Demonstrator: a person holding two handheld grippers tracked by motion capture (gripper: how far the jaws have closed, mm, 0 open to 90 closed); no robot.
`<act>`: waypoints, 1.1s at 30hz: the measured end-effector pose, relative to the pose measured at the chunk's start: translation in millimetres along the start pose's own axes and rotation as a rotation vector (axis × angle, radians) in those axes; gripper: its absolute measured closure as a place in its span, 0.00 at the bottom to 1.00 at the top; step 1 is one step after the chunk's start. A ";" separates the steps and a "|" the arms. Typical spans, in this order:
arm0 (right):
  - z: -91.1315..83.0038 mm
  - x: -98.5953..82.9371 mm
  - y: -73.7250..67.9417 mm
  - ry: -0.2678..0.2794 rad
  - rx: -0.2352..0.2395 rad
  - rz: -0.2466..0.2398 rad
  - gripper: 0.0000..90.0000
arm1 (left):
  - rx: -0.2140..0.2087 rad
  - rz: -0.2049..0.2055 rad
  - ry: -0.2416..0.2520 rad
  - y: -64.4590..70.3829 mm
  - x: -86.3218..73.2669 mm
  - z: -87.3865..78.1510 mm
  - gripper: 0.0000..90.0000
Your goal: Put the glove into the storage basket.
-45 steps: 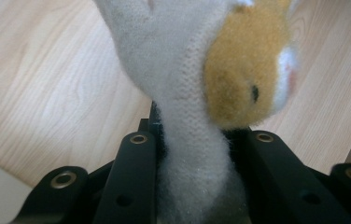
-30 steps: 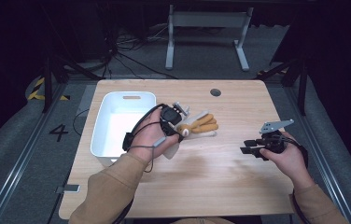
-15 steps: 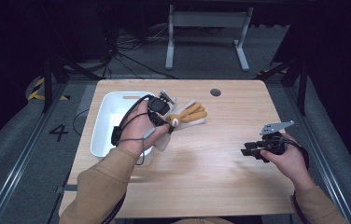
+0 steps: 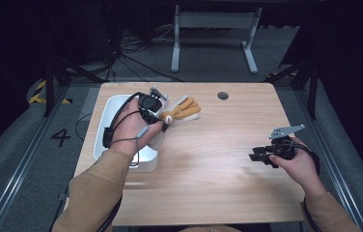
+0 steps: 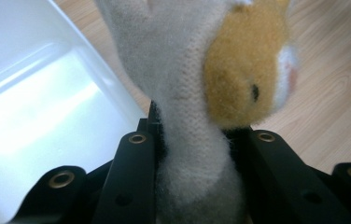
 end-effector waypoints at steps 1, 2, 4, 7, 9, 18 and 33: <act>0.2 0.2 -0.1 0.000 0.000 -0.001 0.69 | 0.005 -0.009 0.004 -1.9 -0.1 -1.3 0.81; 0.7 0.4 -0.4 0.001 0.001 0.001 0.69 | 0.007 -0.014 0.006 -4.1 -0.5 -2.4 0.81; 1.5 0.5 -0.4 0.001 0.002 0.002 0.69 | 0.020 -0.034 0.011 -8.8 -1.2 -5.1 0.81; 2.0 0.5 -0.4 -0.002 0.004 0.004 0.69 | 0.033 -0.057 0.010 -16.1 -3.2 -8.9 0.81; 2.4 0.9 -0.4 -0.002 0.004 0.005 0.69 | 0.045 -0.064 0.010 -21.6 -5.3 -10.9 0.81; 7.3 7.8 -2.5 0.008 0.026 0.006 0.69 | 0.081 -0.123 0.010 -41.8 -14.9 -16.8 0.81; 16.3 13.7 -4.0 0.013 0.055 0.008 0.68 | 0.127 -0.309 -0.004 -73.7 -31.1 -6.1 0.80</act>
Point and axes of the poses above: each handheld gripper's, and its own axes: z roughly forward along the jaws, x roughly out of its top, y roughly to its right, the point moved 10 cm from there along z, roughly forward along the jaws, and after that the axes turned 12 degrees about y, right-handed, at the moved point
